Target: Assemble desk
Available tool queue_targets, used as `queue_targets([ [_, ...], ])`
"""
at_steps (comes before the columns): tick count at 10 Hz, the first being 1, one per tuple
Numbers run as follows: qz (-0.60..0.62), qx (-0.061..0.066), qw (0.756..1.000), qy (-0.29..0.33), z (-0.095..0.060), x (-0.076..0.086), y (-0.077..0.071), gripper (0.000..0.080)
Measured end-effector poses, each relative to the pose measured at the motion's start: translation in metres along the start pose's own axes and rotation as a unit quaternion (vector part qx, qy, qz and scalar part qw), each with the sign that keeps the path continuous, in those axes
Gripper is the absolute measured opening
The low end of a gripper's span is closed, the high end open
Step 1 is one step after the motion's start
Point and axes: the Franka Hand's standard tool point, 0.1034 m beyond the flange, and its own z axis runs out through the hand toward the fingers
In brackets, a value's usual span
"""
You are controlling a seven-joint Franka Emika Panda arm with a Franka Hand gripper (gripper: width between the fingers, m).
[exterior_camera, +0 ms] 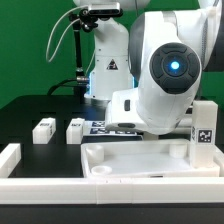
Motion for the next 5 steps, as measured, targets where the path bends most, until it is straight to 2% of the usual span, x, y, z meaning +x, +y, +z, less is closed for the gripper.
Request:
queue_targets([
  [5,0.0,0.0,1.0,0.0,-0.0003,0.0,0.0004,0.0286],
])
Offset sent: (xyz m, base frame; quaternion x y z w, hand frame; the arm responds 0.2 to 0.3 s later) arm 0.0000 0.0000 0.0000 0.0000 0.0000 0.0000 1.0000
